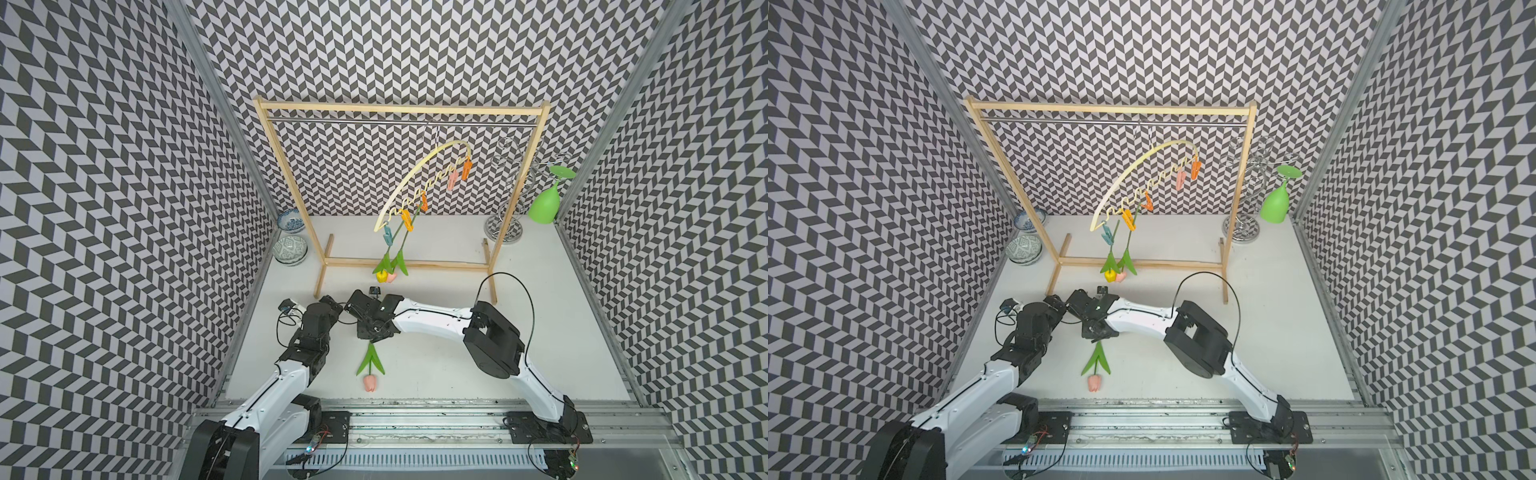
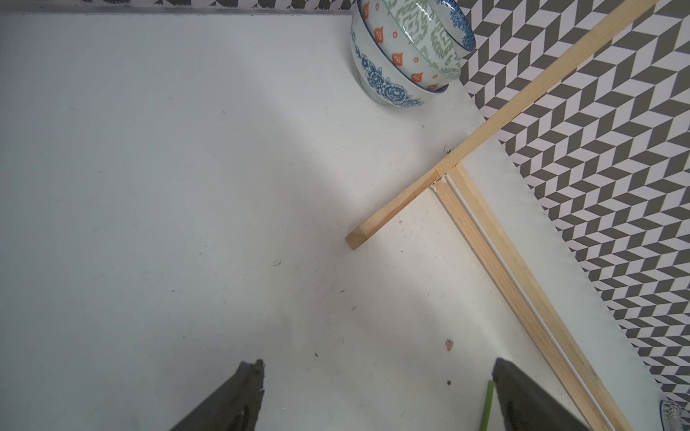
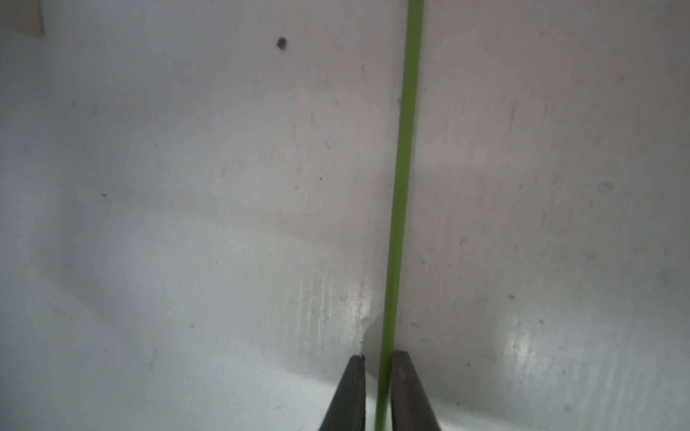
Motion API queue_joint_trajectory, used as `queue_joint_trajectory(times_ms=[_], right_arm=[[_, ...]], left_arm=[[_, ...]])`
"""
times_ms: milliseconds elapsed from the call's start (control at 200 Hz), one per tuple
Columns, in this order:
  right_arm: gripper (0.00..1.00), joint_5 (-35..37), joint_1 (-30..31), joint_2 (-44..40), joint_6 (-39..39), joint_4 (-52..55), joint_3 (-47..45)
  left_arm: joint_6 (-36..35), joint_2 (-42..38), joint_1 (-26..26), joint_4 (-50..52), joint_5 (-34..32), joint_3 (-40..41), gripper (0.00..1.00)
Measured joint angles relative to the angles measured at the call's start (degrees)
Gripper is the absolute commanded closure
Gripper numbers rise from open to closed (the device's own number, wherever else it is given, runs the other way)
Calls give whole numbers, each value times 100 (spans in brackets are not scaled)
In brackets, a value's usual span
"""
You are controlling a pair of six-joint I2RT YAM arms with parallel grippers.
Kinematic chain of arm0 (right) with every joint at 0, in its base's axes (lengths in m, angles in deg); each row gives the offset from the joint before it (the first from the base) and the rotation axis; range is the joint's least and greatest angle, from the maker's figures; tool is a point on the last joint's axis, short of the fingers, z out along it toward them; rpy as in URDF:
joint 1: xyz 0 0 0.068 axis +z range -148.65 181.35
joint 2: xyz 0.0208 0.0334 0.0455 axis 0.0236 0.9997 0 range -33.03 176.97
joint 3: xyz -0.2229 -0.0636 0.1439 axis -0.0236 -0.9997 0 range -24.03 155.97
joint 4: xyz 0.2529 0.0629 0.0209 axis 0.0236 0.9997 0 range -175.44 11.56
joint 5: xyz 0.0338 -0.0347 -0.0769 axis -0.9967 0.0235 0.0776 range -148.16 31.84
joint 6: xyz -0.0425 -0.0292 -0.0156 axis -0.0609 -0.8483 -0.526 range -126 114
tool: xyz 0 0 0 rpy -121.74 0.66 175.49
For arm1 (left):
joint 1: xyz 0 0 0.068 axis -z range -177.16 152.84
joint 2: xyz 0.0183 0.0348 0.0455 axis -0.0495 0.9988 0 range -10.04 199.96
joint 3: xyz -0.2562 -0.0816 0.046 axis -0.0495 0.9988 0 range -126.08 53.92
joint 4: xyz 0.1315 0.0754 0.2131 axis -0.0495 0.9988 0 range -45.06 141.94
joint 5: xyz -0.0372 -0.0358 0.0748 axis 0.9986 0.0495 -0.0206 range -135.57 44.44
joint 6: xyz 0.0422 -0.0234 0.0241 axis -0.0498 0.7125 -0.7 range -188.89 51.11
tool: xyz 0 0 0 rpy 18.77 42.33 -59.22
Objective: Dry the flowers on a clothes hanger
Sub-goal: Pick up the flower at the center of the board.
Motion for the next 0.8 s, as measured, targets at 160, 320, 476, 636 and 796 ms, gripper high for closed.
queue_joint_trajectory(times_ms=[160,320,476,636,796], right_arm=[[100,2,22,11,42,-24,0],[100,22,28,-227,-66,-442,-468],[100,-96,28,-997,-411,-1220,-1670],[100,-138,33,-2052,-787,-2291,-2756],[100,-236,33,-2918,-1182,-3386,-3416]], left_arm=[[-15,0,0,0,7,0,0],[-20,-2,0,0,17,0,0],[-22,-46,0,0,33,0,0],[-35,-125,0,0,46,0,0],[-35,-190,-2,-2,50,2,0]])
